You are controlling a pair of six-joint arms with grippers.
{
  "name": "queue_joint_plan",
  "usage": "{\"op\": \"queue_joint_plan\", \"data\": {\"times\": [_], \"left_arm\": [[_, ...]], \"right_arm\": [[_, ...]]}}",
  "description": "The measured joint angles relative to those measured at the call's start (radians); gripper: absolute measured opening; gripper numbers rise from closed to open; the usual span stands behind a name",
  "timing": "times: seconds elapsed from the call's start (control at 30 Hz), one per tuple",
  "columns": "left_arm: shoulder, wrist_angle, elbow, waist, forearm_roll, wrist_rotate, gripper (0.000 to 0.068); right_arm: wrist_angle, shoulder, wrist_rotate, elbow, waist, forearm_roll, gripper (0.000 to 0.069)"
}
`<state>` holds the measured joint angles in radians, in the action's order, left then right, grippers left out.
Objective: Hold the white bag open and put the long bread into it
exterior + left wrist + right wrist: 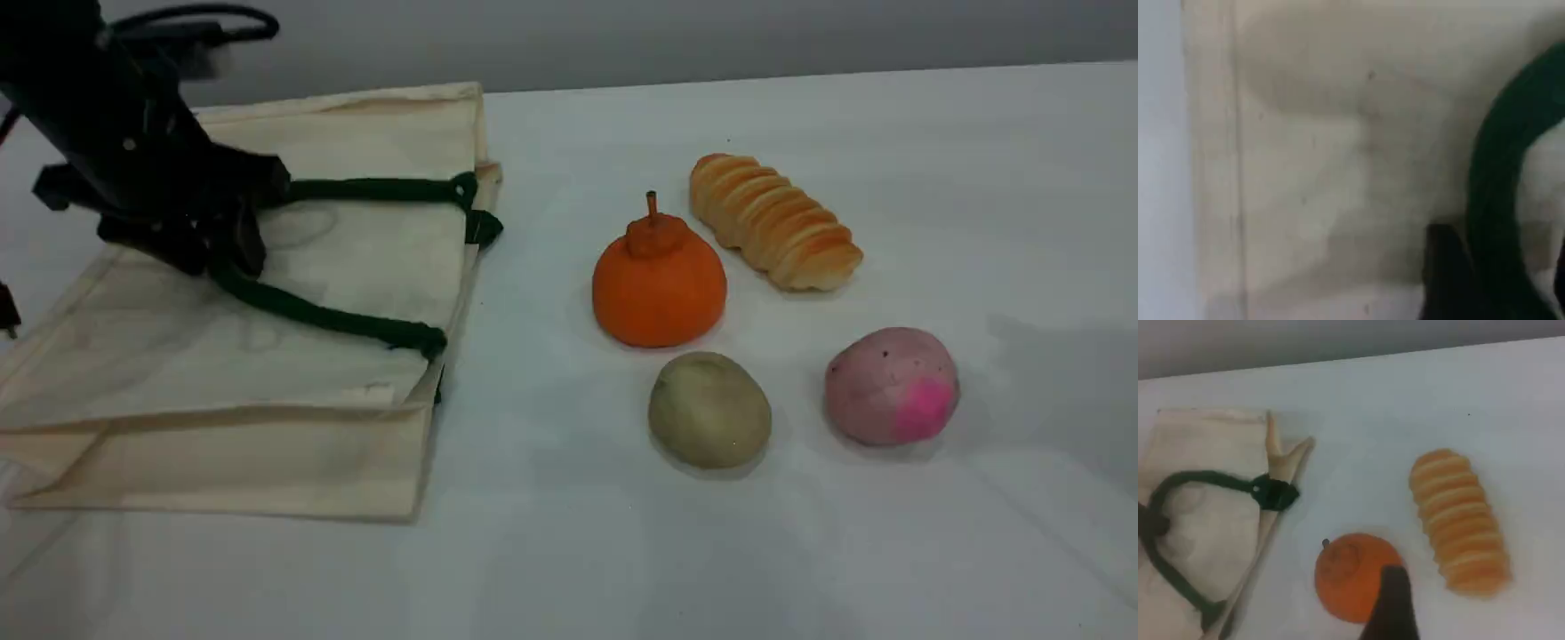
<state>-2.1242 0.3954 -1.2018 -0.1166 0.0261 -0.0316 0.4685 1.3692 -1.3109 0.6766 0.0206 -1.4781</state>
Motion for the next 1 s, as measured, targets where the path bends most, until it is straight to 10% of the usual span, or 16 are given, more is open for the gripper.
{"op": "queue_joint_plan", "data": {"times": [0.23, 0.63, 1.0], "left_arm": [[-0.01, 0.006, 0.0, 0.0, 0.004, -0.002, 0.0096], [0.122, 0.186, -0.169, -0.005, 0.012, 0.032, 0.0097], [0.326, 0.501, -0.4, -0.097, 0.236, 0.27, 0.0097]], "right_arm": [[0.0, 0.0, 0.0, 0.0, 0.0, 0.0, 0.0545], [-0.007, 0.0, 0.0, 0.0, 0.0, 0.0, 0.0545], [0.019, 0.0, -0.006, 0.0, 0.0, -0.02, 0.0545]]}}
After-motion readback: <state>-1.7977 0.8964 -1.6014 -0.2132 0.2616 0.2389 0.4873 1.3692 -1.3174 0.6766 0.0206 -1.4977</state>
